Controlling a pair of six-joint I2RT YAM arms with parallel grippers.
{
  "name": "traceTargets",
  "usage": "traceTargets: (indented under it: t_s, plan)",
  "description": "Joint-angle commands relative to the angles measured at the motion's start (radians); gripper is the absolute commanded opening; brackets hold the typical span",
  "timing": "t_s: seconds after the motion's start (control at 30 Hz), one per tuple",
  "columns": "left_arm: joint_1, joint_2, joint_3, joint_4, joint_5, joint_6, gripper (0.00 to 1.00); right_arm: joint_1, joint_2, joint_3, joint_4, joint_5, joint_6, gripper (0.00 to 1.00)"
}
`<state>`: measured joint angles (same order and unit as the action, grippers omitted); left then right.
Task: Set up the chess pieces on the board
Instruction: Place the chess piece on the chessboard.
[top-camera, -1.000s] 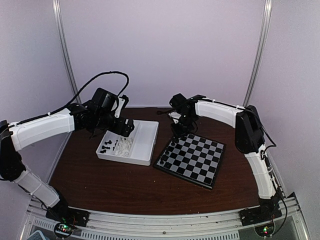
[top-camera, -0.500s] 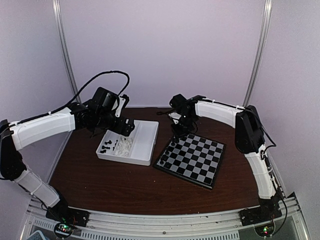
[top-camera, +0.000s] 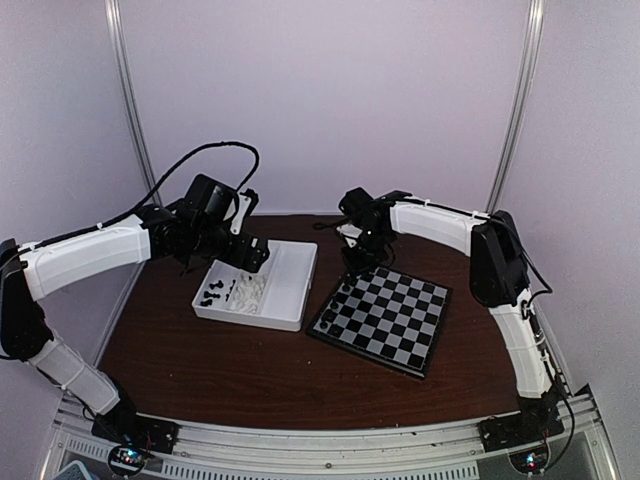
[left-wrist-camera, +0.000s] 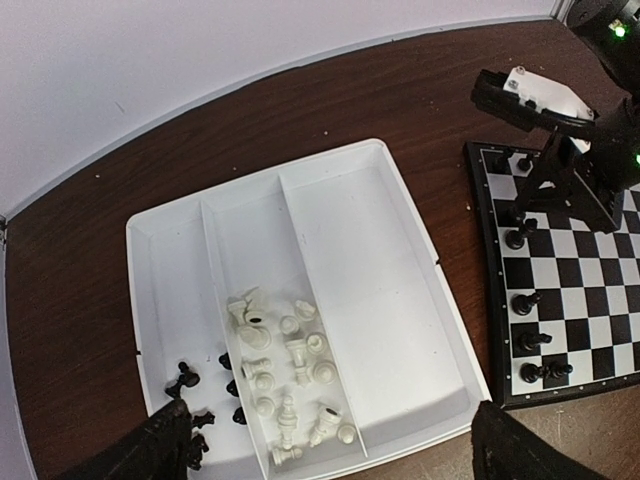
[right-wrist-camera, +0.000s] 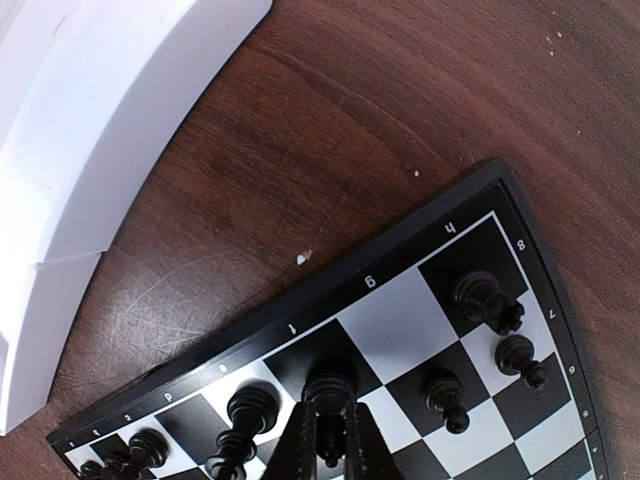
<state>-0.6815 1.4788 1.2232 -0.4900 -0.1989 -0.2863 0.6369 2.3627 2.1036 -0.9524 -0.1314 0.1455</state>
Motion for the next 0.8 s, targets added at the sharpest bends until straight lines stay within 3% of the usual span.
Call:
traceTargets:
  t_s: [0.0,0.77]
  plan:
    - [0.007,0.005,0.033,0.01,-0.004,0.012,0.98,-0.003,0.007,0.032,0.018,-0.005,0.009,0.08]
    - [0.007,0.0,0.025,0.006,-0.008,0.013,0.98,-0.004,0.032,0.039,0.034,-0.019,0.018,0.11]
